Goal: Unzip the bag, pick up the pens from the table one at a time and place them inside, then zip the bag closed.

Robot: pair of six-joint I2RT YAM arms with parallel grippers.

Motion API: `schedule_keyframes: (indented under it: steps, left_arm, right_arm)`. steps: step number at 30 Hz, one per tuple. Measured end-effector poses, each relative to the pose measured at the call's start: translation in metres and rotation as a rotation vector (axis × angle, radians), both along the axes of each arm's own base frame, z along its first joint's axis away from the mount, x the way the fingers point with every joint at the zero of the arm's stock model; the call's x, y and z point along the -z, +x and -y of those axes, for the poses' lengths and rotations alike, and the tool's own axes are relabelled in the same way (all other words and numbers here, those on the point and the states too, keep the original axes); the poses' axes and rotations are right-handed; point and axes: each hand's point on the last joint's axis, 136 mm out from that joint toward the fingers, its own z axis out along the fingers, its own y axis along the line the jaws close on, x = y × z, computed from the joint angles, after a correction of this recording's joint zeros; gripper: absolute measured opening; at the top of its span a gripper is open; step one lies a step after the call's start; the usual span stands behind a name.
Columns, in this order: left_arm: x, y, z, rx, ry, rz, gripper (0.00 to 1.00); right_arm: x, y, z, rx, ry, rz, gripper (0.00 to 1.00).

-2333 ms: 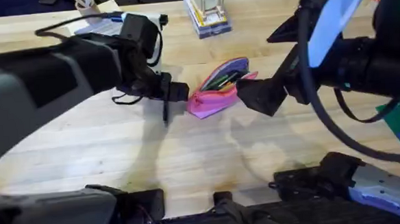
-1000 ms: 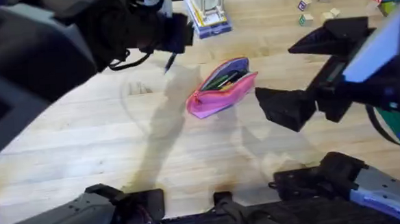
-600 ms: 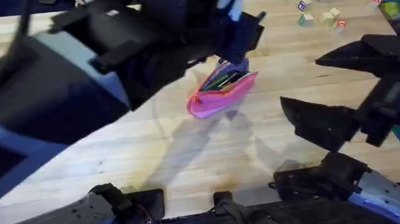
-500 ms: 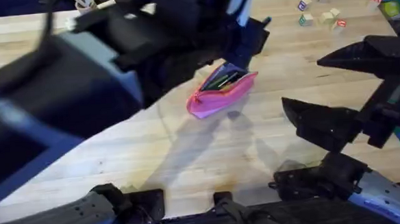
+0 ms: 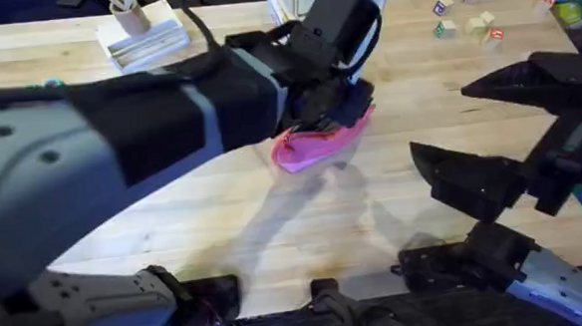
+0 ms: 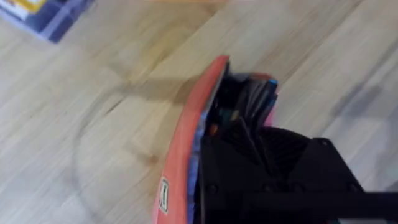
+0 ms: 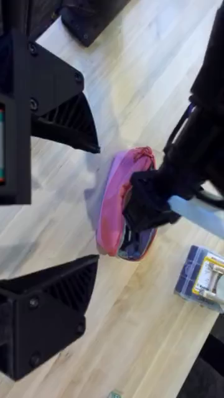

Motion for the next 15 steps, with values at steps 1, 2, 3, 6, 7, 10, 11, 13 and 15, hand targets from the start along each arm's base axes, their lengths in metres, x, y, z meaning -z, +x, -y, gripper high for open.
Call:
schedule_keyframes:
  steps: [1, 2, 3, 6, 7, 10, 11, 13, 15]
  left_arm:
    - [0.008, -0.001, -0.004, -0.007, 0.028, -0.015, 0.045]
    - [0.015, -0.002, -0.007, -0.013, 0.051, -0.028, 0.045]
    - [0.021, -0.002, -0.010, -0.020, 0.077, -0.040, 0.045]
    - [0.034, -0.002, -0.018, -0.039, 0.130, -0.054, 0.045]
    - [0.037, -0.002, -0.020, -0.044, 0.140, -0.056, 0.045]
    - [0.039, 0.000, -0.021, -0.051, 0.152, -0.052, 0.045]
    - [0.039, 0.000, -0.022, -0.054, 0.154, -0.050, 0.045]
    - [0.039, 0.001, -0.023, -0.055, 0.159, -0.046, 0.145]
    - [0.039, 0.001, -0.023, -0.059, 0.159, -0.046, 0.410]
  right_arm:
    - [0.000, 0.000, 0.000, 0.000, 0.000, 0.000, 0.998]
    - [0.000, 0.000, 0.000, 0.000, 0.000, 0.000, 0.998]
    - [0.000, 0.000, 0.000, 0.000, 0.000, 0.000, 0.998]
    - [0.000, 0.000, 0.000, 0.000, 0.000, 0.000, 0.998]
    - [0.000, 0.000, 0.000, 0.000, 0.000, 0.000, 0.998]
    - [0.000, 0.000, 0.000, 0.000, 0.000, 0.000, 0.998]
    - [0.000, 0.000, 0.000, 0.000, 0.000, 0.000, 0.998]
    - [0.000, 0.000, 0.000, 0.000, 0.000, 0.000, 0.998]
    - [0.000, 0.000, 0.000, 0.000, 0.000, 0.000, 0.998]
